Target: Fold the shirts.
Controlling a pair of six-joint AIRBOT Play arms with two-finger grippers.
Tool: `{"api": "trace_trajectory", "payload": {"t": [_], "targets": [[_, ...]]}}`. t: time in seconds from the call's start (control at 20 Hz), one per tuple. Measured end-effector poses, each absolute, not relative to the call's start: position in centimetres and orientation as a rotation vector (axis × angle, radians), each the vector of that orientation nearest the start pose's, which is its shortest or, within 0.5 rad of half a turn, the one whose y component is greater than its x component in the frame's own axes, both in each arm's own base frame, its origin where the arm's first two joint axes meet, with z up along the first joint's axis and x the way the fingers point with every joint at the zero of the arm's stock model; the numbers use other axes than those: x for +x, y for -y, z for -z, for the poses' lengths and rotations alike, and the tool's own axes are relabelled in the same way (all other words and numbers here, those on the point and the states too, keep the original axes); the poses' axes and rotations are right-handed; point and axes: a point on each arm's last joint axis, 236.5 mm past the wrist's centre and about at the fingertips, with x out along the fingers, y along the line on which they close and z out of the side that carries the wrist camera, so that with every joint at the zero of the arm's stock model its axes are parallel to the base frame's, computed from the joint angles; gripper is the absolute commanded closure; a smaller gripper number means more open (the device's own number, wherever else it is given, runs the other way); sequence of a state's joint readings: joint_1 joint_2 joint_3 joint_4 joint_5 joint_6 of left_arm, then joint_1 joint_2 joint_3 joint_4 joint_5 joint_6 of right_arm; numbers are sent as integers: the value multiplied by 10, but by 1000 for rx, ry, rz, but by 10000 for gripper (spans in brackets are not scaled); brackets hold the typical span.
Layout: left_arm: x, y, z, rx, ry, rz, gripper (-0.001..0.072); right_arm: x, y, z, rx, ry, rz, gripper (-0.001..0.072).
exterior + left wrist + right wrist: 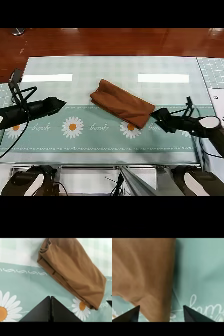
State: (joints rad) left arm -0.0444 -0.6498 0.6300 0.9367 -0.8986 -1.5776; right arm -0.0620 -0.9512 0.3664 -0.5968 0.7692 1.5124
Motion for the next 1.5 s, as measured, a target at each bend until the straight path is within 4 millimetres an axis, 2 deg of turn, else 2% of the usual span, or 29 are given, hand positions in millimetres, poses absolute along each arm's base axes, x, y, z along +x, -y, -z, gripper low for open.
{"api": "trace_trajectory", "payload": {"t": [0.2,0.25,0.3,0.35,0.4,0.55,0.65,0.75,0.9,1.05,1.25,1.4,1.5], "targets": [[292,123,-75,-583,-899,317,689,285,-139,90,1129,-1262,-122,95],[292,123,-75,-583,-899,317,689,287,-144,92,1143,-1283,-142,129],[292,123,-75,-583,-900,317,689,290,-147,95,1145,-1298,-159,317],[292,123,-75,-583,-899,317,689,294,-149,99,1131,-1309,-170,568],[292,123,-75,-584,-899,317,689,297,-150,102,1105,-1320,-186,688],[292,123,-76,-588,-898,318,689,318,-169,85,1042,-1312,-327,689],[293,124,-77,-591,-897,320,689,338,-179,59,977,-1275,-430,689],[293,124,-77,-594,-896,321,689,364,-187,19,900,-1217,-540,689],[292,125,-77,-597,-896,323,689,402,-192,-55,759,-1107,-661,689],[292,125,-77,-597,-896,323,689,430,-182,-123,593,-1000,-677,689],[292,125,-77,-597,-896,323,689,449,-147,-195,409,-885,-593,690],[292,125,-77,-598,-896,324,688,456,-96,-237,374,-810,-476,690],[292,127,-78,-604,-897,329,688,457,-52,-254,391,-769,-371,690]]}}
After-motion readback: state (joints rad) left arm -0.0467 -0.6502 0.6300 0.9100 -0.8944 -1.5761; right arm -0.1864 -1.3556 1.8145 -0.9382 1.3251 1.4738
